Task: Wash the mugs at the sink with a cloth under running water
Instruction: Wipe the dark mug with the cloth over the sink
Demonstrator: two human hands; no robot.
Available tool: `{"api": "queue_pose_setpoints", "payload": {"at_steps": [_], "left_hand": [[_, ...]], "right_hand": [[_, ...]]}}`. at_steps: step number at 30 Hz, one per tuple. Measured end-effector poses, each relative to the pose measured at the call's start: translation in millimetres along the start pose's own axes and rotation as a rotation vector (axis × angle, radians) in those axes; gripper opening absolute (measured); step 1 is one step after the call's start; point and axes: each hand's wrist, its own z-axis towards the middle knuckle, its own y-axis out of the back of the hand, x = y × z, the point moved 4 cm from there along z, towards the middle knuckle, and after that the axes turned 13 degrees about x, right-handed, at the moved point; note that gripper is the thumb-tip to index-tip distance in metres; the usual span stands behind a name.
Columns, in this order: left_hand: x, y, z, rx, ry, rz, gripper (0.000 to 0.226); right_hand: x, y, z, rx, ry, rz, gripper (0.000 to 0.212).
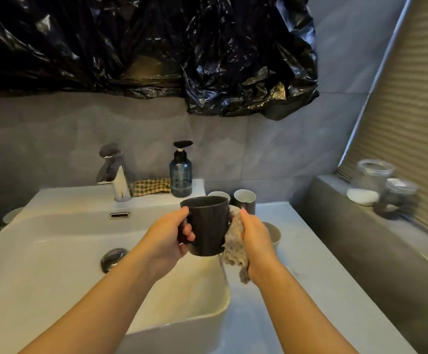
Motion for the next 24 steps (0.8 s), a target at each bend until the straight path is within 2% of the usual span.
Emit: {"api": "queue_pose_setpoints", "payload": {"at_steps": [4, 7, 10, 17, 24], "left_hand": [[31, -65, 16, 0.118, 0.010, 0.130, 0.035], [68, -109, 30, 0.166, 0.041, 0.175, 0.033], [103, -141, 45, 0.173, 0.047, 0.188, 0.030], [165, -178, 81, 0.115, 0.101, 0.208, 0.028], [193, -189, 106, 0.036, 0.148, 0.170, 0.030]], "right_hand": [[-6, 75, -20, -0.103, 0.102, -0.094, 0.025], [-22, 123, -33, -0.137, -0.038, -0.063, 0.028], [-30, 161, -39, -0.147, -0.062, -0.003, 0.030], [-42, 214, -34, -0.128, -0.065, -0.055, 0.027], [-50, 233, -14, -0.064, -0.099, -0.082, 0.022]]}}
